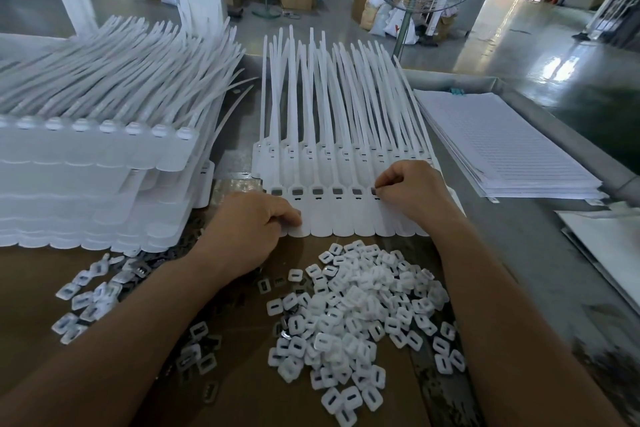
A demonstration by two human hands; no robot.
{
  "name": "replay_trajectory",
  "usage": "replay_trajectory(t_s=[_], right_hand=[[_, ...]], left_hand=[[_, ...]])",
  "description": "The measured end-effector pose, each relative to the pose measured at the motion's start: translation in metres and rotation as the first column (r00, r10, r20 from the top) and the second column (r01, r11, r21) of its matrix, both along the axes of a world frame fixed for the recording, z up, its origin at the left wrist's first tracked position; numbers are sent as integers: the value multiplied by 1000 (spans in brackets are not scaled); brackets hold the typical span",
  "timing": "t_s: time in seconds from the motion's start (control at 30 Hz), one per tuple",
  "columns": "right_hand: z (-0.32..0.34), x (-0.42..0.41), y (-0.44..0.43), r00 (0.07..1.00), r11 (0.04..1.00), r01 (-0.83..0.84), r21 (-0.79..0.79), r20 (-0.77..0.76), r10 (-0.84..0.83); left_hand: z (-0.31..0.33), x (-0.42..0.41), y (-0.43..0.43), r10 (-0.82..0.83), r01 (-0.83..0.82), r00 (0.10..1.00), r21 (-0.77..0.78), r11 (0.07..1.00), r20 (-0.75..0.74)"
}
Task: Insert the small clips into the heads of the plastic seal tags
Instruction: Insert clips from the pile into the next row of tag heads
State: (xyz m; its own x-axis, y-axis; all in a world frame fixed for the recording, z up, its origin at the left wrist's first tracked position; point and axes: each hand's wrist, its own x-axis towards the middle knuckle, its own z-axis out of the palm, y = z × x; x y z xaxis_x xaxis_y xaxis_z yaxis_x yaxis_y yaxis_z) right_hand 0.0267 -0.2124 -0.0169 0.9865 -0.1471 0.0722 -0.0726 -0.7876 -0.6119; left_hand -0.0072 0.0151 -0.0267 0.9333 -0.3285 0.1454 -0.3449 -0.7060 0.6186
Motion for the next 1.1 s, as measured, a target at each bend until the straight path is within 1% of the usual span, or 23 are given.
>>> replay_trajectory(t_s=[0.1,0.23,0.33,0.43,0.5,0.57,0.63,0.7,0.77,0.83,0.97,1.1], right_hand=[[0,0,-1,1000,1000,-4,7,1,4],[3,-1,1,998,999,-34,-11,53,35],[8,-5,9,991,994,-113,-7,76,114],[15,-14,21,968,968,-249,22,49,248],[19,-23,32,929,926,-371,64,16,371],[23,-33,46,859,858,-508,81,-22,511],[23,-41,61,768,771,-637,18,-67,636],[20,-46,76,683,679,-730,-80,-123,720],[16,-50,87,630,607,-777,-169,-177,756],[14,-52,93,604,566,-794,-221,-188,774],[16,-55,97,566,525,-815,-246,-148,811],[14,-56,100,509,473,-840,-268,-83,857]], left_hand=[[0,0,0,1,-1,1000,-10,1000,-4],[1,0,0,12,-13,1000,-26,1000,-14],[1,0,1,31,-34,999,-73,997,-43],[1,1,0,46,-54,996,-117,992,-74],[1,2,1,53,-63,995,-120,991,-81],[2,2,1,50,-59,996,-125,990,-76],[3,1,2,37,-48,996,-136,990,-81],[4,2,2,36,-51,995,-162,986,-91],[4,3,2,42,-67,993,-228,971,-111],[4,4,2,39,-75,991,-284,956,-132],[3,6,5,-12,-42,990,-366,930,-144],[1,9,8,-11,-47,989,-384,922,-147]])
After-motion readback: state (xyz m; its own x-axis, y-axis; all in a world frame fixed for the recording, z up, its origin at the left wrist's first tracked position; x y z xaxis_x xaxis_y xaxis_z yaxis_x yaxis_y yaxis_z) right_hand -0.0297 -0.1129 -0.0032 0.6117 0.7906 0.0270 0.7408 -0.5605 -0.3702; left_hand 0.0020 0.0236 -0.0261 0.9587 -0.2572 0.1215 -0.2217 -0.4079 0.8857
